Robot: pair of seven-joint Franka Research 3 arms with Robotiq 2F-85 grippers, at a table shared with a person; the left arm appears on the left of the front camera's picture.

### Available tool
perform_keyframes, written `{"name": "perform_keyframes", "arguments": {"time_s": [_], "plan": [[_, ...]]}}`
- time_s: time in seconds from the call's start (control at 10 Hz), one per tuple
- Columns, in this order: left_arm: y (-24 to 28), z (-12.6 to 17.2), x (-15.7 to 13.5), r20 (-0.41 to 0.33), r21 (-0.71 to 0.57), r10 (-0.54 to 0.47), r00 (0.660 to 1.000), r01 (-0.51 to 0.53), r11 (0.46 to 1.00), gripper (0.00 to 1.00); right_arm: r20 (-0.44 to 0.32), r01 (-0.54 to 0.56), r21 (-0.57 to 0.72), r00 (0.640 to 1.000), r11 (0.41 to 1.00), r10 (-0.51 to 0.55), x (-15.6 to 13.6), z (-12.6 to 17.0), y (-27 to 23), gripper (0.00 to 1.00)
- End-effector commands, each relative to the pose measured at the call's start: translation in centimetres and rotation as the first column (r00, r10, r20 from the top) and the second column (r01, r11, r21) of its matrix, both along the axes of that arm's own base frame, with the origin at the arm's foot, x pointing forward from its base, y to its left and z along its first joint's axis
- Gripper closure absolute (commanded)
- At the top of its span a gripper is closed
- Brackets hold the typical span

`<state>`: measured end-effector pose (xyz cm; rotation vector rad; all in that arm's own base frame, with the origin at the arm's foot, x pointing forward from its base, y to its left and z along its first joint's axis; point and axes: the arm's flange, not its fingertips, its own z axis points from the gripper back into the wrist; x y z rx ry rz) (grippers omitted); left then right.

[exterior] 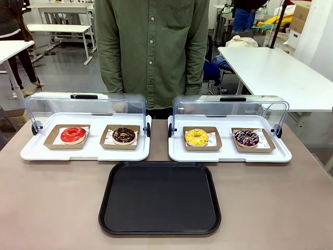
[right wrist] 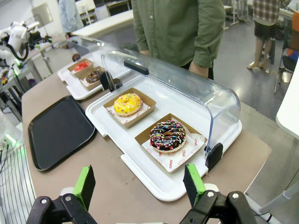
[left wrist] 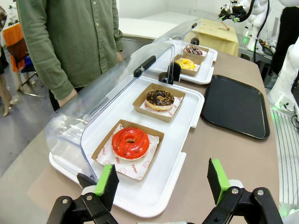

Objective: Move the third donut from the left to the tray.
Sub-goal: Pick up the Paper togo box containing the Donut indicated by the person and place it on the Handle tray.

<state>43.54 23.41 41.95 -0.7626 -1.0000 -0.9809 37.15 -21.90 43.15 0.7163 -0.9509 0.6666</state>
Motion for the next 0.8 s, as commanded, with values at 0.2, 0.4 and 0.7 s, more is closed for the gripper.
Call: {"name": "perform_keyframes", "arguments": {"time_s": [0.2, 0.4, 0.7], "plan": [[0.13, -0.08, -0.05, 0.012, 0.007, -0.002, 1.000, 0.002, 1.000, 0.00, 0.004, -0.002, 0.003, 1.000, 1.000, 0.002, 0.03, 0.09, 0.06, 0.00], [0.13, -0.08, -0.05, 0.012, 0.007, -0.002, 1.000, 0.002, 1.000, 0.00, 0.004, -0.002, 0.003, 1.000, 1.000, 0.002, 0.03, 0.09, 0.06, 0.00], [0.13, -0.08, -0.05, 0.012, 0.007, -0.002, 1.000, 0.002, 1.000, 0.00, 0.004, -0.002, 0.003, 1.000, 1.000, 0.002, 0.03, 0.09, 0.06, 0.00]]}}
